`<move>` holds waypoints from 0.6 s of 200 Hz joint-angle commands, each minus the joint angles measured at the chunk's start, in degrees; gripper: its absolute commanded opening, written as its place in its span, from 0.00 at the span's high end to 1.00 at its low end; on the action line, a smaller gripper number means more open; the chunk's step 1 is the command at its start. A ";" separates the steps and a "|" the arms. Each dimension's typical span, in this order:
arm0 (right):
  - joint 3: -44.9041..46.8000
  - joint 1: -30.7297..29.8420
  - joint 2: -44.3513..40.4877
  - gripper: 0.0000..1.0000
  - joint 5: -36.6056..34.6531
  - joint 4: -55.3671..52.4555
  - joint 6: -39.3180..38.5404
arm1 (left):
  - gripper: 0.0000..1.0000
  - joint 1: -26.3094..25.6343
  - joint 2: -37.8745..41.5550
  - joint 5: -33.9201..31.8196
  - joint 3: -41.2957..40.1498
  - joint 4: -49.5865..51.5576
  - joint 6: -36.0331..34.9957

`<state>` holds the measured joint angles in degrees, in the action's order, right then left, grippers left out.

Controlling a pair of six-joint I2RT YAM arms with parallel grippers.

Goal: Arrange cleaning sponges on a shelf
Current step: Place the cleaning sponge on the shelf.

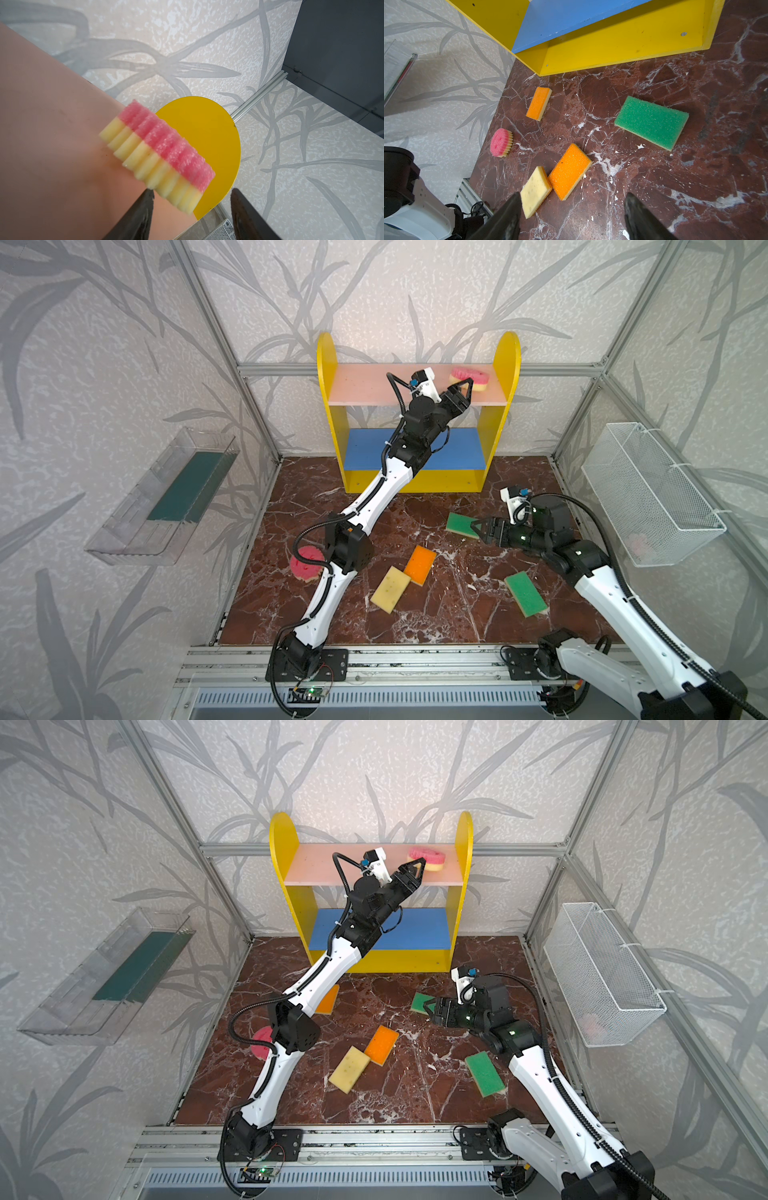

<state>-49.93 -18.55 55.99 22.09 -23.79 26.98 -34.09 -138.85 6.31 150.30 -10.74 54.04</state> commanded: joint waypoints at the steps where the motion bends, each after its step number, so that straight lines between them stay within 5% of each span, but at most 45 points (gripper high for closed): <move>1: 0.46 -0.35 -0.88 0.24 0.68 0.95 -0.50 | 0.38 0.68 -1.95 -1.93 1.01 1.95 -0.17; 68: 0.54 -0.35 -0.48 0.23 0.42 1.14 -0.78 | 0.26 0.61 -1.26 0.42 0.09 3.26 -1.18; 120: 0.44 -0.44 -0.01 0.23 0.50 1.57 -0.61 | 0.22 0.08 6.05 -0.98 -14.37 -1.61 -2.19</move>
<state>-49.84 -18.55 56.01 22.09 -23.46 26.96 -34.33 -134.21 7.79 141.08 -15.40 53.52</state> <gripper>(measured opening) 0.767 0.766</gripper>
